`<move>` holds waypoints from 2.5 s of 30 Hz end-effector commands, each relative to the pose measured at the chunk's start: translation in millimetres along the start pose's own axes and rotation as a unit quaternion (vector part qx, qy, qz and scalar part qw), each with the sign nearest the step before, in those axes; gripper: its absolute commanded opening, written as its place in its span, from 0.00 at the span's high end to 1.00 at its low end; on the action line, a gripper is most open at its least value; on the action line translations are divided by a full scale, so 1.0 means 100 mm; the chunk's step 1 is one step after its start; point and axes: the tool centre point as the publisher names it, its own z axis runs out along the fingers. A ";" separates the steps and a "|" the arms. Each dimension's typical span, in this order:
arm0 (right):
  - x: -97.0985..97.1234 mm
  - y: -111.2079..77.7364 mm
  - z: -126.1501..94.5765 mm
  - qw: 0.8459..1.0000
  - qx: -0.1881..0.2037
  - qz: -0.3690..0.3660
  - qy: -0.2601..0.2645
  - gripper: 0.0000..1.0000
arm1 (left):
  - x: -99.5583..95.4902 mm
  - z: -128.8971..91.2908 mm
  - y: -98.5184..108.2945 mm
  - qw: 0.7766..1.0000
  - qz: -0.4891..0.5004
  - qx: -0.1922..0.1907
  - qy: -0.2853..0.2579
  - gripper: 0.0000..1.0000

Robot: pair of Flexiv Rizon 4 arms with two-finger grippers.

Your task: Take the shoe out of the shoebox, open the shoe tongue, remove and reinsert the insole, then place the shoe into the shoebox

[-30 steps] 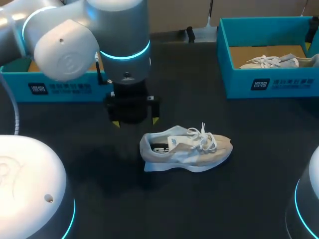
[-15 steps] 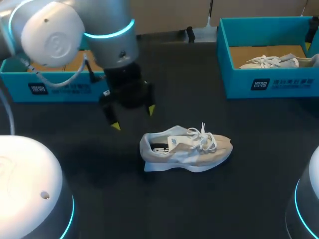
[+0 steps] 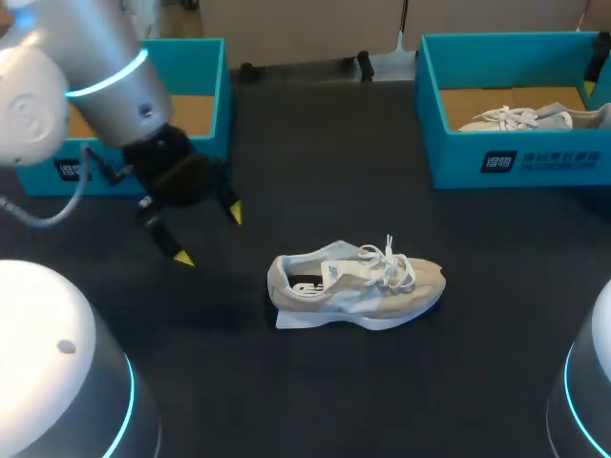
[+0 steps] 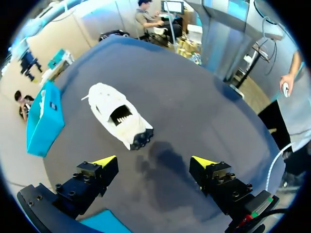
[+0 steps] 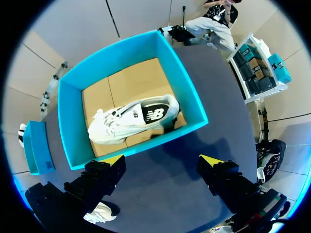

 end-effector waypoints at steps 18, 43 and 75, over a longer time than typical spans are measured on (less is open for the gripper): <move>0.00 0.00 0.00 1.000 0.000 0.000 0.000 0.00 | 0.30 0.14 0.54 0.947 -0.152 0.194 -0.205 0.00; 0.00 0.00 0.00 1.000 0.000 0.000 0.000 0.00 | 0.48 0.53 0.71 0.886 -0.269 0.300 -0.228 0.00; 0.00 0.00 0.00 1.000 0.000 0.000 0.000 0.00 | 0.08 0.98 0.35 0.859 -0.312 0.322 -0.249 0.00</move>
